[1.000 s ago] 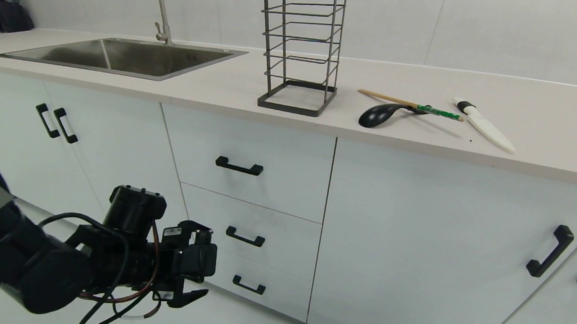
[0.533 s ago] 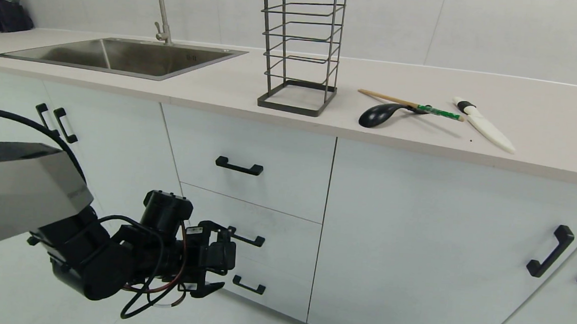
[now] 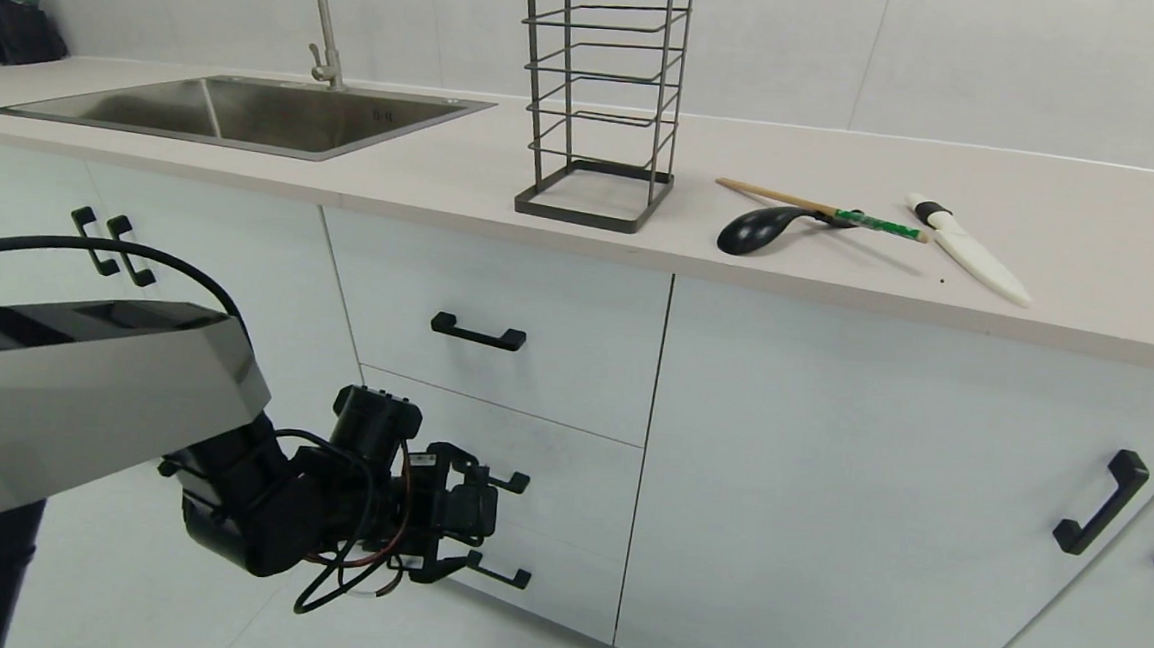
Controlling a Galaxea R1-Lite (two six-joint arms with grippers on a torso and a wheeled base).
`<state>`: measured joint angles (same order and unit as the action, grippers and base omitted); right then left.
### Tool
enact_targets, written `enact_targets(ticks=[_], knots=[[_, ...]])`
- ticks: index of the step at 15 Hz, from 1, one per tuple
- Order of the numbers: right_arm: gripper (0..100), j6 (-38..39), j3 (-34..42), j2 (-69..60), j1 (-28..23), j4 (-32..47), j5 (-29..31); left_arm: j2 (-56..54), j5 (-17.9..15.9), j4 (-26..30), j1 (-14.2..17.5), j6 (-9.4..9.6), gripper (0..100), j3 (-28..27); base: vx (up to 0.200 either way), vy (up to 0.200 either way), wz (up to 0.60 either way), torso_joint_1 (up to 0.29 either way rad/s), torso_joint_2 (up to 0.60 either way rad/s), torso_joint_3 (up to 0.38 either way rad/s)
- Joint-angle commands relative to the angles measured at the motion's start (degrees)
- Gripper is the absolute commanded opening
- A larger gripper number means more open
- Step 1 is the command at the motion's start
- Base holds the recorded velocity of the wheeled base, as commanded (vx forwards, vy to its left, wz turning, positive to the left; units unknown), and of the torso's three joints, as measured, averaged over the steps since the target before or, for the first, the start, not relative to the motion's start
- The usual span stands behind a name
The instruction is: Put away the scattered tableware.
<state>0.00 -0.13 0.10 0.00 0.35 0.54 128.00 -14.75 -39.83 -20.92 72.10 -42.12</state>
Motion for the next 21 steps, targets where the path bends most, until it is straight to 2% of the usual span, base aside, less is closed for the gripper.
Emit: enact_targets(ticks=[1,7,15,18,21], knots=[[0,0.0,-0.04,-0.01,0.0,0.0,-0.01,3.75,-0.02,-0.78,0.18,0.06,100,-2.88,0.0,0.0,0.0,0.0,0.0,0.0],[0,0.0,-0.04,0.08,0.0,0.0,-0.01,7.61,-0.1,-1.13,0.09,-0.02,100,-7.72,0.0,0.0,0.0,0.0,0.0,0.0],[0,0.0,0.05,0.08,0.0,0.0,-0.01,13.68,-0.1,-1.04,-0.97,-0.11,100,-10.7,0.0,0.0,0.0,0.0,0.0,0.0],[0,0.0,-0.04,0.08,0.0,0.0,-0.01,14.38,-0.1,-0.87,-1.67,-0.02,100,-10.44,0.0,0.0,0.0,0.0,0.0,0.0],[0,0.0,-0.04,0.08,0.0,0.0,-0.01,12.36,0.16,-0.78,-1.58,0.06,100,-5.61,0.0,0.0,0.0,0.0,0.0,0.0]])
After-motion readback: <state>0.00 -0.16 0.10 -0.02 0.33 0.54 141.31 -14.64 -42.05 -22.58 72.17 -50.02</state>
